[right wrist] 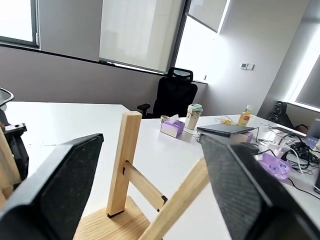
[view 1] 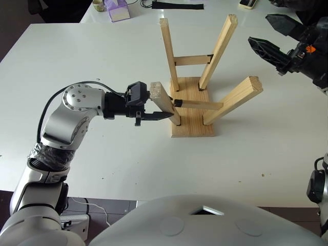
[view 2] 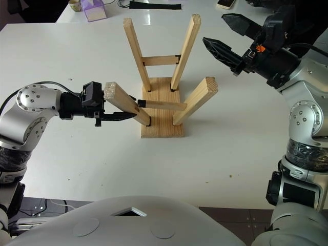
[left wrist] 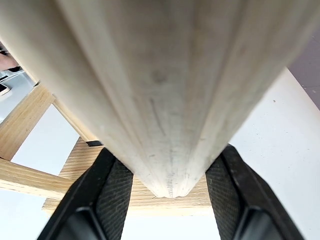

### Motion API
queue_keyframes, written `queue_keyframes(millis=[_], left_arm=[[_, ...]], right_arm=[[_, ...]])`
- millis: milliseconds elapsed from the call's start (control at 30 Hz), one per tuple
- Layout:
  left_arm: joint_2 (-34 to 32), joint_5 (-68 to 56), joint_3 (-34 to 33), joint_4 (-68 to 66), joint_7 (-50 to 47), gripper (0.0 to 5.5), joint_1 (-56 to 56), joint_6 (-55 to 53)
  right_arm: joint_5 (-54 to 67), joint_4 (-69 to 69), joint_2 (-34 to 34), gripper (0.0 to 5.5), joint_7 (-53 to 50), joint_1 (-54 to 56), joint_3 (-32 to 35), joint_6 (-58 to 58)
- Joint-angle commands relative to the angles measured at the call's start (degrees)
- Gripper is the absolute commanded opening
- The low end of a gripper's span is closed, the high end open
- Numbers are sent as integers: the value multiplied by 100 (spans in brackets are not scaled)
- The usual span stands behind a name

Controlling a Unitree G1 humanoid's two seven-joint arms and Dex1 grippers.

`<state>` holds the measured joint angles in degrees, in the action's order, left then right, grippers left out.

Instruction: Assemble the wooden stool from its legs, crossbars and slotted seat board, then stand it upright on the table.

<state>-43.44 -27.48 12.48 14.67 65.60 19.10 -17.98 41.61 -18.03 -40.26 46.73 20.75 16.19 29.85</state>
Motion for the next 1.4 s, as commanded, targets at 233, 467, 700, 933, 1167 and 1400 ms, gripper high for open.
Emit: queue_keyframes(millis=[233,467,700,933,1167,1400], left_arm=[[-62,483,325,-839,-49,205,70,-494],[9,632,493,-1235,-39,205,273,-463],[-44,670,566,-1424,18,205,331,-436],[11,832,728,-1679,-59,205,496,-451],[295,1101,1028,-2124,-244,205,819,-479],[444,1059,1033,-2261,-259,205,1008,-575]], right_arm=[[581,-980,115,355,-154,-225,-195,318],[-172,-947,-36,355,151,-657,-792,-22],[-1206,-480,-368,355,607,-1000,-1246,-738],[-1484,-334,-488,355,810,-1154,-1383,-1169],[-1519,-400,-476,355,876,-1136,-1582,-1338],[-1581,-252,-417,355,969,-897,-1742,-1475]])
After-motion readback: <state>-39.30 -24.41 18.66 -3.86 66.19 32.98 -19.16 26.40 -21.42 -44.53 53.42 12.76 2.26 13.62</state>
